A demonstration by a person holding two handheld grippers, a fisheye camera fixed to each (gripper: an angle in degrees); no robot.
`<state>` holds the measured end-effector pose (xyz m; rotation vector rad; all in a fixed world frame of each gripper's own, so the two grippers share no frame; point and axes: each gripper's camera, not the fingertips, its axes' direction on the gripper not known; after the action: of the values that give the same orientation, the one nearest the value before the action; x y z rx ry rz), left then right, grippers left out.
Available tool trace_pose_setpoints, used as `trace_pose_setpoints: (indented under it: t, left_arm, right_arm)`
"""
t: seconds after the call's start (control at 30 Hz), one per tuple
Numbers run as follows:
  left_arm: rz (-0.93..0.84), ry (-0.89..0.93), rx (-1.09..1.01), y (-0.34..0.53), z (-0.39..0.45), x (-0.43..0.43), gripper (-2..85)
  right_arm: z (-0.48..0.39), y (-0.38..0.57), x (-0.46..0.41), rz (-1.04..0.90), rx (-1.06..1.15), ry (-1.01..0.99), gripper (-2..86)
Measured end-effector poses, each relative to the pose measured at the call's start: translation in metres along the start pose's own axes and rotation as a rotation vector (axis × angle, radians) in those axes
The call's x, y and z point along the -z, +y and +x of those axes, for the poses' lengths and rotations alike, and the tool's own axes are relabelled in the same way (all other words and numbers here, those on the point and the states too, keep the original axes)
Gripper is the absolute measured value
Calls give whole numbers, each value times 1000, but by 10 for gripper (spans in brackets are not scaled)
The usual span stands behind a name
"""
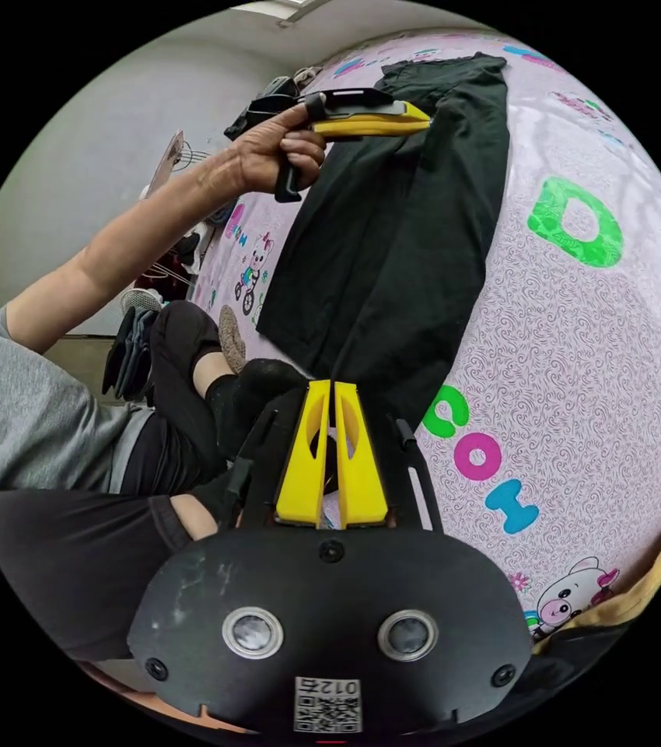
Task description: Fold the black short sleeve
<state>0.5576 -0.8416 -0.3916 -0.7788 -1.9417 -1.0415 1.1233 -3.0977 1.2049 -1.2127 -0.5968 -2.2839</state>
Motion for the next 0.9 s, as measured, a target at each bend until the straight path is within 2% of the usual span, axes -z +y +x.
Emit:
trace_pose_setpoints:
  t: [0.23,0.4,0.47,0.57,0.67,0.9]
  left_arm:
    - [87,-1,37,-6,5,7,15]
    - [180,-243,15,-8,22,45,20]
    - [168,-271,40,-14,17,47,20]
    - [100,-222,66,-26,8,36,17]
    - [69,-274,63,-30,10,26,8]
    - [117,-327,-84,-34,49,48,0]
  right_arm:
    - [24,-18,12,-98,27,3,-4]
    - [34,-30,29,-131,45,-3,-5]
    - [38,-35,37,-148,51,-8,-5]
    - [42,-42,49,-154,51,-15,-5]
    - [42,-48,60,-157,65,-15,-5]
    - [32,-56,70,-230,132,30,-5]
